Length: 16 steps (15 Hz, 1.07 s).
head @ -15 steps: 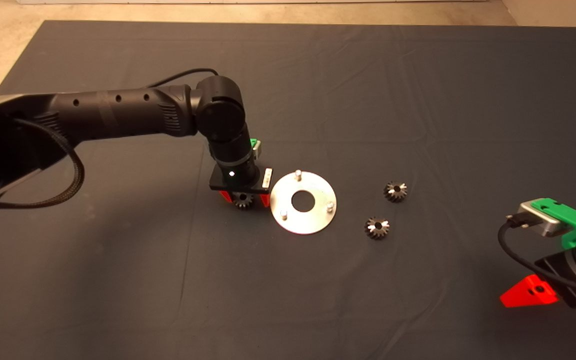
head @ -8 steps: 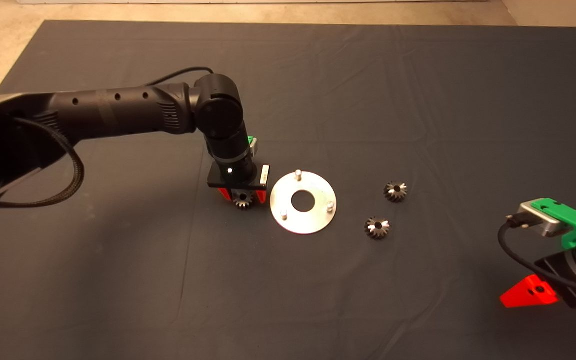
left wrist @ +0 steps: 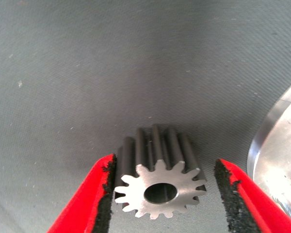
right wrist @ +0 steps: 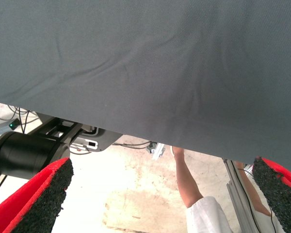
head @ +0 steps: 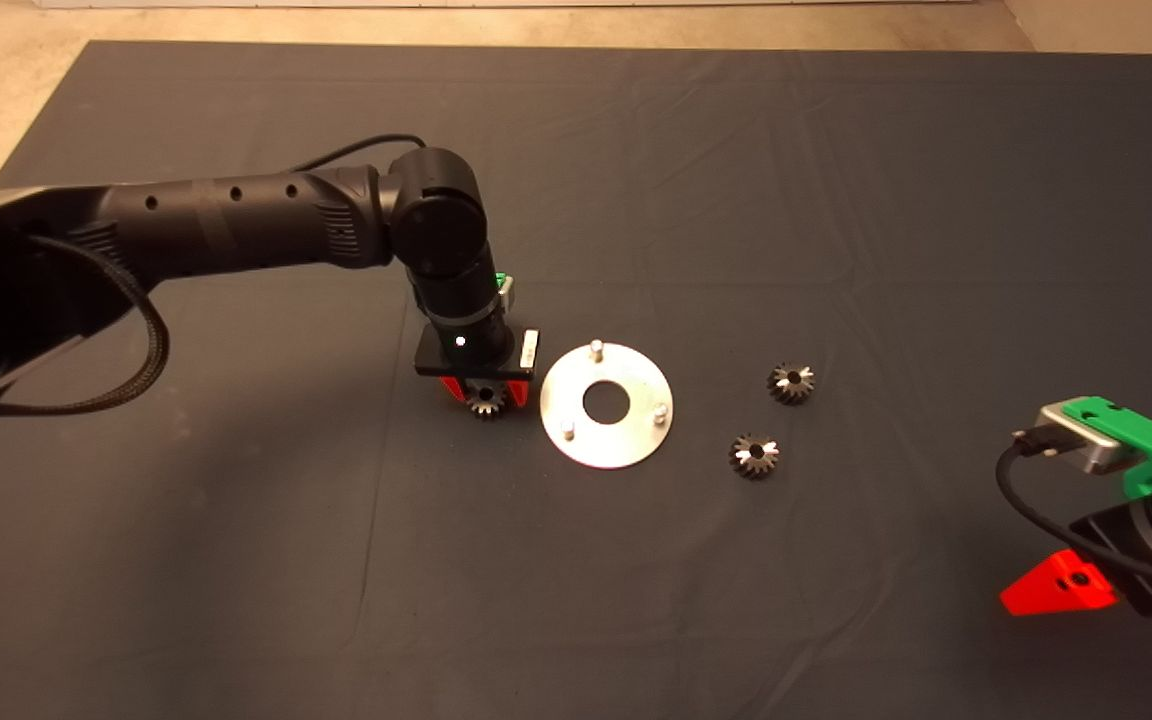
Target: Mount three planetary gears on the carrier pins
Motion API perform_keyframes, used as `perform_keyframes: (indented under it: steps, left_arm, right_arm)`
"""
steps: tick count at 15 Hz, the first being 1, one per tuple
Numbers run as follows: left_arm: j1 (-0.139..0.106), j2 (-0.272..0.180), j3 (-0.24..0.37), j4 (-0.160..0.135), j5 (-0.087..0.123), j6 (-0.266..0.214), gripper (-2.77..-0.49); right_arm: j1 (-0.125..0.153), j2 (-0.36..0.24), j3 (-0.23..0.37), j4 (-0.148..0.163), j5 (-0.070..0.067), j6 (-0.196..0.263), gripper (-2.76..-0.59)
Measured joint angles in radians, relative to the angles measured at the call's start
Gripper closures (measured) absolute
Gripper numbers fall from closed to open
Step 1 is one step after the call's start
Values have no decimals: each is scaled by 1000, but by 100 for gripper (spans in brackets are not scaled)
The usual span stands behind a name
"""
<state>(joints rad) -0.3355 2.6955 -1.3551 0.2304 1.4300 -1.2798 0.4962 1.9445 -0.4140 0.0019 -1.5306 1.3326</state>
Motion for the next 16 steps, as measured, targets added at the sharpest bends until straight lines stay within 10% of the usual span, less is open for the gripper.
perform_keyframes:
  steps: [16]
  left_arm:
    - [0,36,0,0,19,-84,-104]
  right_arm:
    - [0,-3,0,0,0,0,-275]
